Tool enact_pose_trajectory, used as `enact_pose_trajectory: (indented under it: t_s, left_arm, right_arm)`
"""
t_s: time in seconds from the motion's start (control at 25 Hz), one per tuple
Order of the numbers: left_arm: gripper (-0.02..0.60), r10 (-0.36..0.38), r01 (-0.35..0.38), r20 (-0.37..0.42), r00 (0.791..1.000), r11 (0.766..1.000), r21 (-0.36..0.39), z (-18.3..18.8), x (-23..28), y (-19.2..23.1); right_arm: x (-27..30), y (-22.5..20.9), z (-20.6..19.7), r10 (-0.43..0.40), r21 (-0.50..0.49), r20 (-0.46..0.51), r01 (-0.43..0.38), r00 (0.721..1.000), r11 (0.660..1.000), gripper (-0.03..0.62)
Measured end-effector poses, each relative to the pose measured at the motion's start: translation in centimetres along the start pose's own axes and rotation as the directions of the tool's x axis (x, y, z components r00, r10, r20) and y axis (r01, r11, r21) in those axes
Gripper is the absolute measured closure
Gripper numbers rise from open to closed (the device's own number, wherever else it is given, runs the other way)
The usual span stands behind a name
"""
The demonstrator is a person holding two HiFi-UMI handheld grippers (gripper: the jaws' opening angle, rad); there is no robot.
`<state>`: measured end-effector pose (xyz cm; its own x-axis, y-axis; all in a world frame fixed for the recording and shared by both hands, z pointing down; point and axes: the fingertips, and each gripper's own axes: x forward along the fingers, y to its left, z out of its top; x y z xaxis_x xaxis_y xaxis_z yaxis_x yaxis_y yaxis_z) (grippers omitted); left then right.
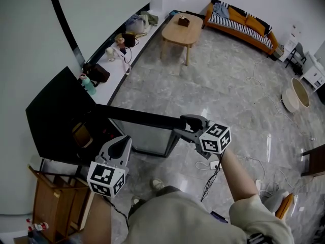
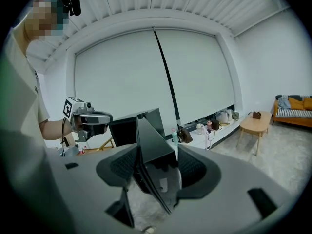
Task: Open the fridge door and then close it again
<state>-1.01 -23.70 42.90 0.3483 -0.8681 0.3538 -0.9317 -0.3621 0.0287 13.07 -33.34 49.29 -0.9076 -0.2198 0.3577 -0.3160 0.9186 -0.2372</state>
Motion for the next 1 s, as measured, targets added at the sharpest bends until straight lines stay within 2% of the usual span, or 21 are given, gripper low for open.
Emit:
enact_pose_trajectory:
  t_s: [0.36, 0.6, 1.0]
  left_arm:
    - [0.574, 0.000, 0.000, -0.001, 1.000, 1.000, 0.000, -1.1, -3.6, -0.2]
    - [0.574, -0.016, 0.016, -0.014, 1.000, 1.000, 0.009, -2.0, -5.9, -0.2]
    - [0.574, -0.002, 0.002, -0.010, 1.000, 1.000, 0.000, -3.7, -10.6, 0.7]
  right_arm:
    - [-0.5, 3.8, -1.2, -0.069, 0.005, 0.020, 0.068, 0.997, 0.998, 0.349]
    - [-0.4, 6.3, -1.6, -0.116, 0.052, 0.038, 0.114, 0.993, 0.992, 0.350]
    - [-0.1, 10.7, -2.7, -0.172, 0.081, 0.024, 0.170, 0.985, 0.982, 0.353]
